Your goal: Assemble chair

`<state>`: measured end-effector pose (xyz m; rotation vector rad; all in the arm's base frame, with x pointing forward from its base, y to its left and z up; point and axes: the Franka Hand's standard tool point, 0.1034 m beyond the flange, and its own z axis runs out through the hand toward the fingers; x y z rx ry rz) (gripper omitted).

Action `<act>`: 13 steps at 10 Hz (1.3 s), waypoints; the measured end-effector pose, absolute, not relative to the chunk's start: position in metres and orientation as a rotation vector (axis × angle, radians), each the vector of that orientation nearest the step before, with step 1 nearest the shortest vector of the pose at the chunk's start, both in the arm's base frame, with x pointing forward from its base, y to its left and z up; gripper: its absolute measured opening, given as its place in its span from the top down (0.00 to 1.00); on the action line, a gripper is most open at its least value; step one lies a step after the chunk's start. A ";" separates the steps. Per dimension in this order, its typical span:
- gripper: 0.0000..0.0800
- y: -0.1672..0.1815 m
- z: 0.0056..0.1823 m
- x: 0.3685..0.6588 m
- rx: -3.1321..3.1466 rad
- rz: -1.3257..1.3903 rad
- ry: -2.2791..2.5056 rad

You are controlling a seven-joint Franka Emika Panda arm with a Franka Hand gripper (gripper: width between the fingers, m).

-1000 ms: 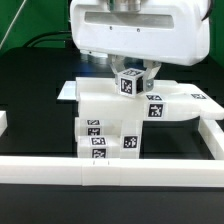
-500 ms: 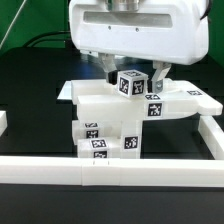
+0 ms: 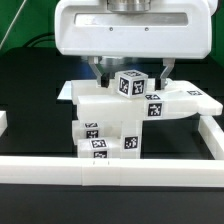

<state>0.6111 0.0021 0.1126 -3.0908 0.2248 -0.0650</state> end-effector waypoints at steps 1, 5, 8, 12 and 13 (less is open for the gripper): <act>0.19 0.004 0.113 0.613 -3.106 -0.069 0.102; 0.19 0.001 0.111 0.613 -3.097 -0.071 -0.385; 0.22 -0.002 0.111 0.613 -3.080 -0.074 -0.514; 0.67 -0.002 0.111 0.613 -3.085 -0.074 -0.480; 0.67 -0.002 0.111 0.613 -3.090 -0.074 -0.424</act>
Offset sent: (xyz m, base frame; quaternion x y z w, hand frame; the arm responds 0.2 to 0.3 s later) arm 0.0027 0.0038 0.0000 -0.0057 -0.0059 -0.1436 0.9896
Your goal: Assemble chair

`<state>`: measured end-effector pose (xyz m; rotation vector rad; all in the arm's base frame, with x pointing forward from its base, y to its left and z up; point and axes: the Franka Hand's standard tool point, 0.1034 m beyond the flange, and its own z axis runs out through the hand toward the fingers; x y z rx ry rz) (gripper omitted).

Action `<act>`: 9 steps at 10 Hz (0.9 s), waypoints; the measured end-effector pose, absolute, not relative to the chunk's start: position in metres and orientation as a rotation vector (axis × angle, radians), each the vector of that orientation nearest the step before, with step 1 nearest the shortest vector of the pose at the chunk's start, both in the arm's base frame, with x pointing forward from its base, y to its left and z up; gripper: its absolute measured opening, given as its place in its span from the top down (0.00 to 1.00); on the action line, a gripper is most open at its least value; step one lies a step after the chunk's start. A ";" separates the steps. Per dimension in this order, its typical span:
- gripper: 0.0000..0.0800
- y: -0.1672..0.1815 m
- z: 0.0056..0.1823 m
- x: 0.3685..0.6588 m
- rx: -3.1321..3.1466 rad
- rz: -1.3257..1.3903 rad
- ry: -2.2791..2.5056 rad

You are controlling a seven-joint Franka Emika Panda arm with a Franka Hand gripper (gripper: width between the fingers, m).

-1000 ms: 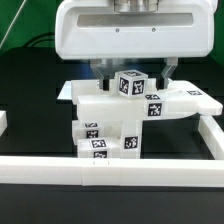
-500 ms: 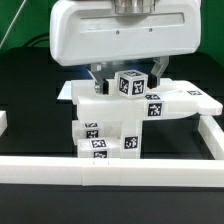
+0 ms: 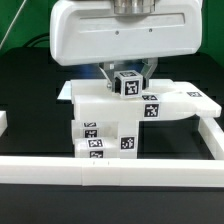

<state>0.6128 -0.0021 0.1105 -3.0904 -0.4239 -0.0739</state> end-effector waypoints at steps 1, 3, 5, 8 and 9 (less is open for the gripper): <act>0.67 -0.002 0.111 0.613 -3.103 -0.072 -0.295; 0.67 -0.002 0.110 0.613 -3.112 -0.070 -0.098; 0.67 -0.001 0.110 0.613 -3.111 -0.068 0.059; 0.67 0.000 0.110 0.613 -3.071 -0.061 0.457; 0.67 0.001 0.110 0.613 -3.039 -0.058 0.600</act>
Offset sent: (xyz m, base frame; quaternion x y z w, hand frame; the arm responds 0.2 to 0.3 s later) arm 0.0000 0.0000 0.0000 0.0000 0.0000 0.1938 0.9810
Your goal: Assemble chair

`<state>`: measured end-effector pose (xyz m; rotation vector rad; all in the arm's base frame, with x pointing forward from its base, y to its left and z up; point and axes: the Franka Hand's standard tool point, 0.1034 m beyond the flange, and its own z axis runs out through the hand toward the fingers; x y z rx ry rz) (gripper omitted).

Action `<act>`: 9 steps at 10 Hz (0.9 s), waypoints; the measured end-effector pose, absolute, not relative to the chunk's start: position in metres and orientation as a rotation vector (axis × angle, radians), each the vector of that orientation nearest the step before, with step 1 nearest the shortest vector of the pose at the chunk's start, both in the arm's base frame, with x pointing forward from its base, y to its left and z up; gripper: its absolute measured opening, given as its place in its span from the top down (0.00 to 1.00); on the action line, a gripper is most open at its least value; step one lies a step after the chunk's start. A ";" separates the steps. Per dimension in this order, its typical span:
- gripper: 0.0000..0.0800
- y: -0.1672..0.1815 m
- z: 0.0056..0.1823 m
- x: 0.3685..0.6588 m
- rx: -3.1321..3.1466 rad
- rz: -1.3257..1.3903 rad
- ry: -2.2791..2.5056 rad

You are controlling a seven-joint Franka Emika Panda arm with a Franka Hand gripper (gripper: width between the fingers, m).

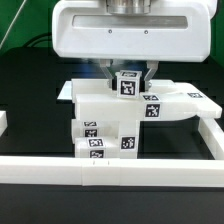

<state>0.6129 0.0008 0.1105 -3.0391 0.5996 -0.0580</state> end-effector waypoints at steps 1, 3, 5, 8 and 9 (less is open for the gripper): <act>0.67 0.002 0.110 0.613 -3.013 -0.055 0.698; 0.67 0.003 0.110 0.613 -2.964 -0.050 0.872; 0.67 0.000 0.110 0.613 -2.868 -0.039 1.069; 0.67 0.000 0.109 0.614 -2.694 -0.013 1.366; 0.67 -0.001 0.110 0.613 -2.622 0.001 1.479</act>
Offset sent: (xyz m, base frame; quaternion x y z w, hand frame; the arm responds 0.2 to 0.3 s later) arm 0.0000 0.0000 0.0000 0.0000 0.0000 0.1296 0.9916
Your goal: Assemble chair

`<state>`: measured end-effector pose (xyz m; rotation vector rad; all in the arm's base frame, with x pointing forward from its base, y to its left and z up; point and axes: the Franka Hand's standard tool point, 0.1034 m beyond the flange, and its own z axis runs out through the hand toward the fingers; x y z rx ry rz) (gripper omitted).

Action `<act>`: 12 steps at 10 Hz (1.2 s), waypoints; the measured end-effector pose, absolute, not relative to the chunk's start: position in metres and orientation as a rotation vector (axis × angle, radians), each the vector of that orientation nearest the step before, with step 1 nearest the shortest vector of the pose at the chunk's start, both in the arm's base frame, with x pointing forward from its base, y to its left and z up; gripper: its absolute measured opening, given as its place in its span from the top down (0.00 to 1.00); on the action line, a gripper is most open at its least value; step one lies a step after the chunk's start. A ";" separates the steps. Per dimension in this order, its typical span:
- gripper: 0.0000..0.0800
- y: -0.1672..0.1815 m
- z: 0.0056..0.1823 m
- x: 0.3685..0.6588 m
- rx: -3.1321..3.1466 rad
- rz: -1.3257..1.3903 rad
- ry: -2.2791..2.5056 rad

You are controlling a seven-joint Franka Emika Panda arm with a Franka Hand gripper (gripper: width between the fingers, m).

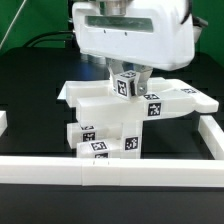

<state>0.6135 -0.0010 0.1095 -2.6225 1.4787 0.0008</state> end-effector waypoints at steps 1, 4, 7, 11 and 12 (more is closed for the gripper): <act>0.67 -0.001 0.110 0.614 -2.522 0.017 1.624; 0.63 0.002 0.110 0.614 -2.405 0.032 1.787; 0.25 0.002 0.109 0.614 -2.474 0.024 1.692; 0.19 0.002 0.109 0.614 -2.686 -0.006 1.331; 0.19 0.001 0.109 0.614 -2.770 -0.016 1.165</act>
Offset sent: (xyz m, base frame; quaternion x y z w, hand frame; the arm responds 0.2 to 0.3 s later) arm 0.0000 0.0000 0.0000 0.0000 0.0000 0.1938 0.9810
